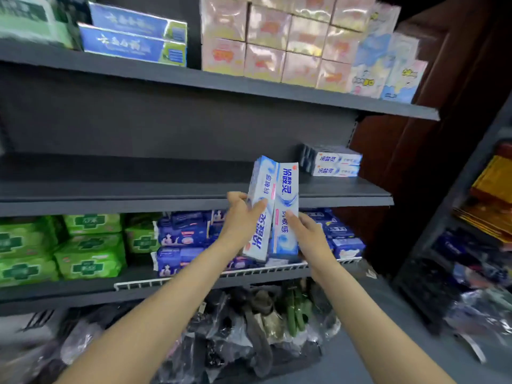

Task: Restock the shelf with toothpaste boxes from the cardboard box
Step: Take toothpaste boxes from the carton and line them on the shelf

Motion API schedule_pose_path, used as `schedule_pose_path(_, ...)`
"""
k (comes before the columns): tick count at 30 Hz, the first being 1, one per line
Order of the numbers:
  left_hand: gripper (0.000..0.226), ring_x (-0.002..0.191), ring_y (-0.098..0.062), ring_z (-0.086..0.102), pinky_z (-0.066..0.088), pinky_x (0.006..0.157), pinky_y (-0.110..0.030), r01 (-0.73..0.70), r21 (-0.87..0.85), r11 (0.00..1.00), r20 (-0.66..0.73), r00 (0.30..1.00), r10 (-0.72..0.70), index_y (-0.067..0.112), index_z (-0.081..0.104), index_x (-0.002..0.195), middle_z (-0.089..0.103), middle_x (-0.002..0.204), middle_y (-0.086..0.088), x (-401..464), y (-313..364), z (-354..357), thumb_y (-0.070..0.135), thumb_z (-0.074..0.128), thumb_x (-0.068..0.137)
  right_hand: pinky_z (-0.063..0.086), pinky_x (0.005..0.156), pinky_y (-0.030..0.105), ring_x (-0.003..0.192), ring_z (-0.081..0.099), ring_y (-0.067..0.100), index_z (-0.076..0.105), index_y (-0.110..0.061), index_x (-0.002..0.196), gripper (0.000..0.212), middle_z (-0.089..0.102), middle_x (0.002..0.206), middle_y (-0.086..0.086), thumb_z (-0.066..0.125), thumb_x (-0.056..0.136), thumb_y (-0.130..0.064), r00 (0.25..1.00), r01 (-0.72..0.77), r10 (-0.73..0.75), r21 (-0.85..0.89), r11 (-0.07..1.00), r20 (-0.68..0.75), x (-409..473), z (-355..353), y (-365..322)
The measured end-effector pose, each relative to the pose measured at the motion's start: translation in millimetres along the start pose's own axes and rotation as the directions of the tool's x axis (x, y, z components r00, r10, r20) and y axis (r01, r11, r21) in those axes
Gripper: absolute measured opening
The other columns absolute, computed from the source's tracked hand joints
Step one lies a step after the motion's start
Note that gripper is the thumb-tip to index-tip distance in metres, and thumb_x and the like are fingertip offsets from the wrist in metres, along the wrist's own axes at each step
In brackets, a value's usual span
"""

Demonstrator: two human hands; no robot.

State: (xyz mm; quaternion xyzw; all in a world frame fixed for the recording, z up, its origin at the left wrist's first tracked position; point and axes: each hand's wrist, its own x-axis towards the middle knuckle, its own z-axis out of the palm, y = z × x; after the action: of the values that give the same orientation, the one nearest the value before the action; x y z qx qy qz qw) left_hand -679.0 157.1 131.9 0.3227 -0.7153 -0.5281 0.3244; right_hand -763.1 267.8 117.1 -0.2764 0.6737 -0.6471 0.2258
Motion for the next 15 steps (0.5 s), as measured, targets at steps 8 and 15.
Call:
schedule_pose_path(8, 0.027, 0.095, -0.027, 0.053, 0.040, 0.070, -0.035, -0.252, 0.415, 0.874, 0.001, 0.961, 0.277, 0.017, 0.042, 0.110, 0.052, 0.112, -0.002, 126.4, 28.8, 126.4, 0.034, 0.054, 0.092, 0.048, 0.063, 0.021, 0.063, 0.061, -0.001, 0.064, -0.018, 0.095, 0.015, 0.066, 0.082, -0.004, 0.053, 0.095, -0.029, 0.968, 0.102, -0.106, -0.026, 0.994, -0.227, 138.5, -124.0, 8.6)
schedule_pose_path(15, 0.039, 0.110, -0.027, 0.056, 0.046, 0.085, -0.036, -0.381, 0.632, 0.675, 0.196, 0.921, 0.337, 0.022, 0.050, 0.128, 0.057, 0.123, -0.004, 222.4, 43.0, 221.3, 0.032, 0.058, 0.091, 0.048, 0.097, 0.047, 0.099, 0.063, 0.023, 0.064, -0.022, 0.103, 0.014, 0.069, 0.108, 0.007, 0.054, 0.094, -0.018, 0.939, 0.213, -0.229, -0.089, 0.973, -0.255, 241.6, -212.9, 5.0)
